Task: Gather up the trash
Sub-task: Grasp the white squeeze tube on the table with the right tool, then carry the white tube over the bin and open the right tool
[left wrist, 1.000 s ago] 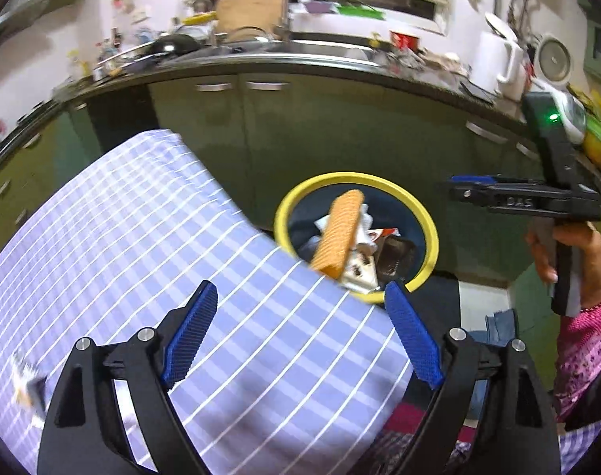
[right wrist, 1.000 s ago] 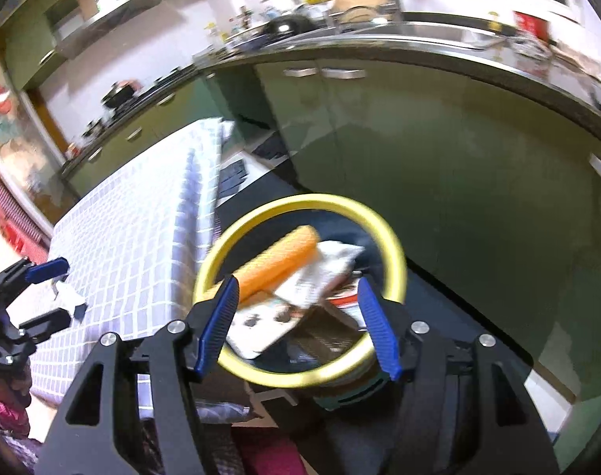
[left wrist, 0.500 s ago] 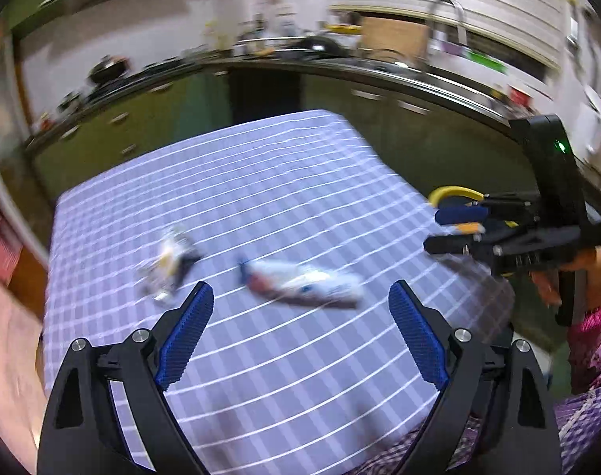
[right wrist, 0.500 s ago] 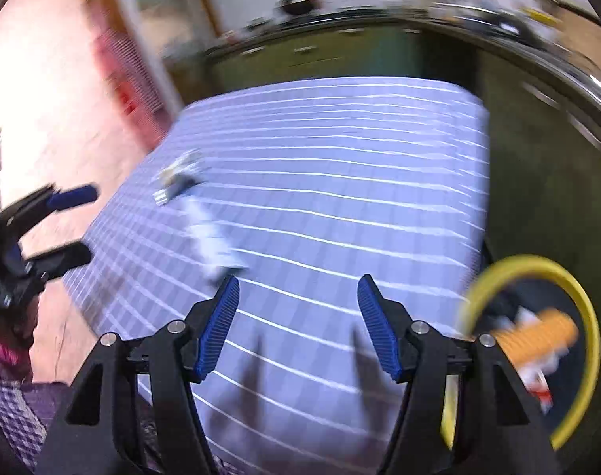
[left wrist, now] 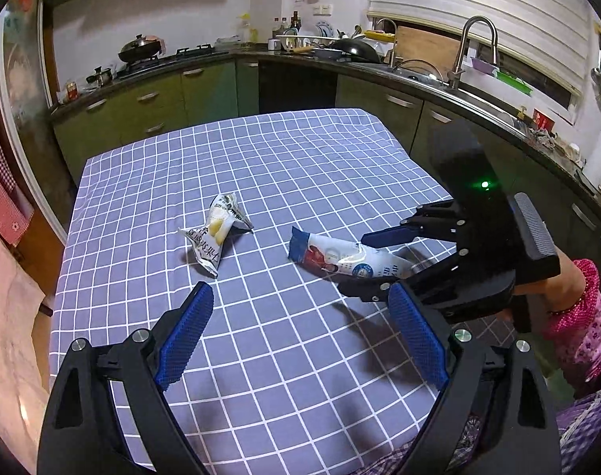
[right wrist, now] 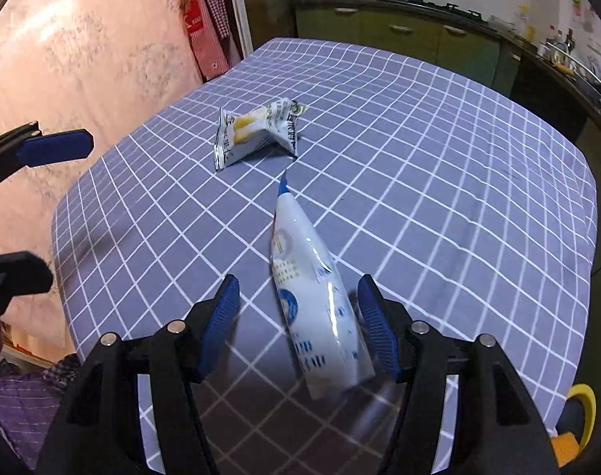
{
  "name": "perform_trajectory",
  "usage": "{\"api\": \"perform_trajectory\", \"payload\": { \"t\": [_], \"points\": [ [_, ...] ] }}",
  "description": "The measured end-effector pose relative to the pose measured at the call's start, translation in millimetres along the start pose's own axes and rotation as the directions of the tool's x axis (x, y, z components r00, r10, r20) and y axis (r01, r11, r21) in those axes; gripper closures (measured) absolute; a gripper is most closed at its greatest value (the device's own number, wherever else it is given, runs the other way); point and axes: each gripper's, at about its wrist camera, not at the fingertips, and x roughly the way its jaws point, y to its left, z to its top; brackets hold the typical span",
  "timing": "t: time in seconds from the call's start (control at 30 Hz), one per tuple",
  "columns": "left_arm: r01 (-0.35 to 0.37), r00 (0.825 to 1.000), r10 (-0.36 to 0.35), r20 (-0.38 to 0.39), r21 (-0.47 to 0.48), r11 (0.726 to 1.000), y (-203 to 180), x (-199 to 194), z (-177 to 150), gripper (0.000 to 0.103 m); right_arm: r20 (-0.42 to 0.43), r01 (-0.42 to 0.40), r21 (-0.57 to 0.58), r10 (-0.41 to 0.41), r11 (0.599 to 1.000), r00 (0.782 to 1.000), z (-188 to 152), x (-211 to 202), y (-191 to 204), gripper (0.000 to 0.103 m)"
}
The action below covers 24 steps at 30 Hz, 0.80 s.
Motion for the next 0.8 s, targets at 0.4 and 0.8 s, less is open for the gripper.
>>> {"api": "perform_trajectory", "payload": {
  "t": [0.4,0.8],
  "points": [
    [0.007,1.0,-0.007,-0.016,-0.012,1.0,2,8,-3,0.014,-0.008,0.002,0.049,-0.001,0.999,1.0,7,16,-3,0.071],
    [0.022,0.999,-0.022,-0.027,0.016,1.0,-2,15,-1,0.014,0.107,0.034,0.189,-0.055,0.981,0.993,-30,-58,-35,0.073]
  ]
}}
